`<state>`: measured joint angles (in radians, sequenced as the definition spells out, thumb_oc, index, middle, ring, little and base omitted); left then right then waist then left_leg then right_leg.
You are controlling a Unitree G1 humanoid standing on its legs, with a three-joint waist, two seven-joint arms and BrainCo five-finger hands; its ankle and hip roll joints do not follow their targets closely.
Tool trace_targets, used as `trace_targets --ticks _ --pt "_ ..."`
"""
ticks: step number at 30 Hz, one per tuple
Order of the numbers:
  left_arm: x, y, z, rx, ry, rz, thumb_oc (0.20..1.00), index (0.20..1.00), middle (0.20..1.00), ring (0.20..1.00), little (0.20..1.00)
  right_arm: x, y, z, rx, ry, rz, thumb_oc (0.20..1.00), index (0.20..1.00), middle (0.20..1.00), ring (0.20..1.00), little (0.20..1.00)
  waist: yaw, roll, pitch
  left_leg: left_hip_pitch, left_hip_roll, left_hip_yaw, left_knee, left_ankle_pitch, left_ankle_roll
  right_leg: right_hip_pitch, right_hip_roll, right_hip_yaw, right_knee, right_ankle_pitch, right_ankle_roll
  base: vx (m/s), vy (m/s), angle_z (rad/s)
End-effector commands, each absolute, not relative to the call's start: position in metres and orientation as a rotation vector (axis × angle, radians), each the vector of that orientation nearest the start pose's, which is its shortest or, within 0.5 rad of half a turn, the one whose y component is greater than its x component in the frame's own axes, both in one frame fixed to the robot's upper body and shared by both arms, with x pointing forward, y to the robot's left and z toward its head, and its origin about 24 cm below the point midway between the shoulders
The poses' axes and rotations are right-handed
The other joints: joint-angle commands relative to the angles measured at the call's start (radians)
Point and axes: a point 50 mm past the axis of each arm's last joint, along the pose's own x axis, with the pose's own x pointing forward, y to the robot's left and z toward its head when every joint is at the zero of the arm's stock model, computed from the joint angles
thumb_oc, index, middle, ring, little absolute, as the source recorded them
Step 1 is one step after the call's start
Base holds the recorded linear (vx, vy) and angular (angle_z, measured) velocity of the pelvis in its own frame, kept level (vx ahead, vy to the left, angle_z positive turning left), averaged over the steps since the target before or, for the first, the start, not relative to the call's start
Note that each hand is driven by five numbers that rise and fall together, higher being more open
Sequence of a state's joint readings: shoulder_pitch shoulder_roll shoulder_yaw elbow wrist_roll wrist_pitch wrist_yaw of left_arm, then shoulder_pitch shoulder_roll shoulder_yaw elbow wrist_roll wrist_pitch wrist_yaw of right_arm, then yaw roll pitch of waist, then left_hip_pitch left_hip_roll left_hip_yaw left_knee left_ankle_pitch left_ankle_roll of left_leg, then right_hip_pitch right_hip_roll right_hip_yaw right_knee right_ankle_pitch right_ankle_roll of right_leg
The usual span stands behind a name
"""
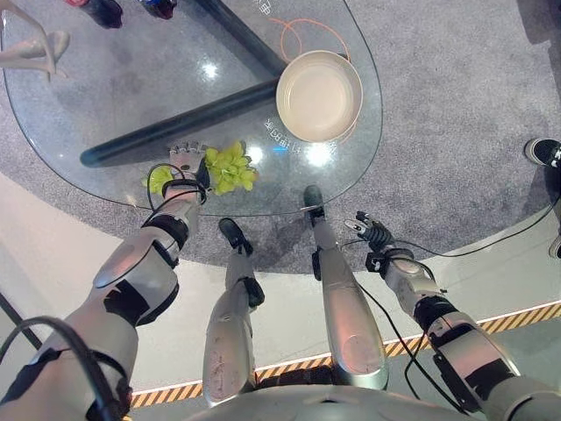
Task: Pick up fruits into the plate
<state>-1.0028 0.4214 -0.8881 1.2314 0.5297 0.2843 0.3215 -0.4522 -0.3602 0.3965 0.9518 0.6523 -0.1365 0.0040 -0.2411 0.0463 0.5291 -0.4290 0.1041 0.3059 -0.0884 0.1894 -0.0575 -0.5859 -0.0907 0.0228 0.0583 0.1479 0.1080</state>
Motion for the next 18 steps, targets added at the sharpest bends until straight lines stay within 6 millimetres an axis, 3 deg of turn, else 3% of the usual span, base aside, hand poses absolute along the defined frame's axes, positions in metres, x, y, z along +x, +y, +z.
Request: trace_targets --ticks 1,2,3,4,18 --pt "0.3901 0.2346 0.0952 1.872 0.276 0.214 1.000 1.000 1.000 1.000 1.000 0.3051 -0.1875 -0.0300 0.126 0.394 0.006 1.000 1.000 1.000 1.000 1.000 0.011 -0.062 -0.009 -0.084 -0.004 -0.069 0.174 -0.151 -0.038 -0.059 0.064 -0.029 0.135 -0.129 -0.032 0.00 0.000 0.00" --pt "0.3894 0.2355 0.0941 1.889 0.279 0.212 0.940 0.940 0.940 0.940 0.940 0.3050 -0.1874 -0.0299 0.131 0.392 0.007 1.000 1.000 1.000 1.000 1.000 0.011 -0.063 -0.009 -0.088 -0.005 -0.069 0.176 -0.151 -0.038 -0.061 0.065 -0.027 0.136 -0.128 -0.032 0.00 0.000 0.00" --pt "0.3887 0.2363 0.0933 1.921 0.274 0.209 0.310 0.310 0.310 0.310 0.310 0.3048 -0.1876 -0.0301 0.139 0.389 0.007 1.000 1.000 1.000 1.000 1.000 0.011 -0.065 -0.009 -0.094 -0.004 -0.069 0.181 -0.151 -0.039 -0.067 0.066 -0.028 0.138 -0.127 -0.032 0.00 0.000 0.00" --pt "0.3885 0.2357 0.0927 1.936 0.270 0.206 0.200 0.200 0.200 0.200 0.200 0.3046 -0.1869 -0.0301 0.143 0.386 0.008 1.000 1.000 1.000 1.000 1.000 0.011 -0.066 -0.009 -0.097 -0.005 -0.070 0.183 -0.152 -0.039 -0.069 0.066 -0.027 0.137 -0.127 -0.032 0.00 0.000 0.00" --pt "0.3868 0.2407 0.0958 2.026 0.251 0.254 0.200 0.200 0.200 0.200 0.200 0.3039 -0.1801 -0.0310 0.194 0.379 0.033 1.000 1.000 1.000 1.000 1.000 0.015 -0.093 -0.009 -0.128 -0.002 -0.077 0.195 -0.155 -0.039 -0.092 0.075 -0.030 0.141 -0.120 -0.032 0.00 -0.002 0.00"
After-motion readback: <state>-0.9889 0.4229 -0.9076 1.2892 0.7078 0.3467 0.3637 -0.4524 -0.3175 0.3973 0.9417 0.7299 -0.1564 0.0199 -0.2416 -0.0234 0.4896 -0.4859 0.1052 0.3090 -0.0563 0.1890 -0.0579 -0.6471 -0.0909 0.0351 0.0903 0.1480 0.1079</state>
